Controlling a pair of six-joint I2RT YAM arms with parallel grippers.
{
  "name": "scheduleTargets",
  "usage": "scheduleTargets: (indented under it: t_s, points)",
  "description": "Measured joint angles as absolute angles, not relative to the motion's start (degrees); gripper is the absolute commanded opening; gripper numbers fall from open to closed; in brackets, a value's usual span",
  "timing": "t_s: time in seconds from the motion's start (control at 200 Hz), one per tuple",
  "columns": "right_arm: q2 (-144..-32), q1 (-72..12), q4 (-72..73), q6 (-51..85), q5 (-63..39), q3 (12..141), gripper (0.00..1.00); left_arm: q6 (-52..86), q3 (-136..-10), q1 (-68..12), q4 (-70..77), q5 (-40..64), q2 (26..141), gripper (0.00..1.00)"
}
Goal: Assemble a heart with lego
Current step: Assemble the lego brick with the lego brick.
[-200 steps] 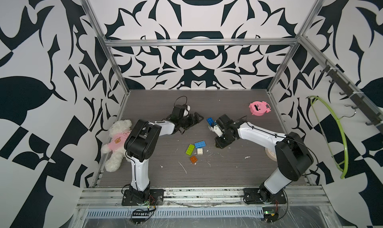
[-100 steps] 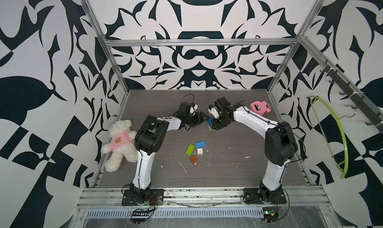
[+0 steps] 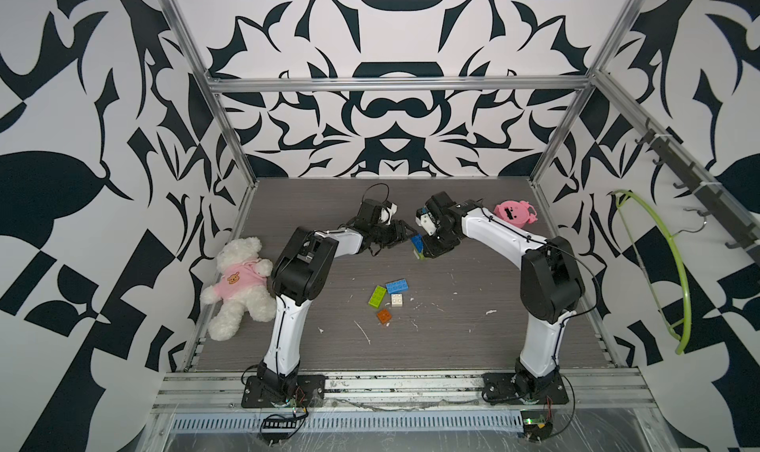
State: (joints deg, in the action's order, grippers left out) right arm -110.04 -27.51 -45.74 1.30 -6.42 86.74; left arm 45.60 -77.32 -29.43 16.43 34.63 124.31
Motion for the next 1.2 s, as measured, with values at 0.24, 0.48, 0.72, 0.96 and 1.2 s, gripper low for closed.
scheduleTargets:
  t_s: [0.24,0.48,0.72,0.96,1.2]
  points:
    - [-112.6,-27.2,-46.5,1.3,-7.0,88.1,0.15,45.6,-77.3,-29.8,16.5,35.0,124.4,0.46]
    - [-114.1,-26.6,-47.5,0.8,-8.0,90.1,0.15,45.8,-77.3,-30.0,17.3,35.5,125.3,0.43]
    - [-116.5,-25.1,-50.3,-0.3,-10.0,93.5,0.15,46.3,-77.3,-30.0,18.5,35.9,125.4,0.41]
    - [-120.8,-25.0,-56.9,-2.0,-9.1,100.7,0.15,47.0,-77.3,-30.1,20.4,36.4,126.3,0.41]
    - [-123.4,-25.5,-61.6,-3.7,-6.3,105.4,0.15,47.2,-77.3,-30.2,21.6,36.5,126.7,0.41]
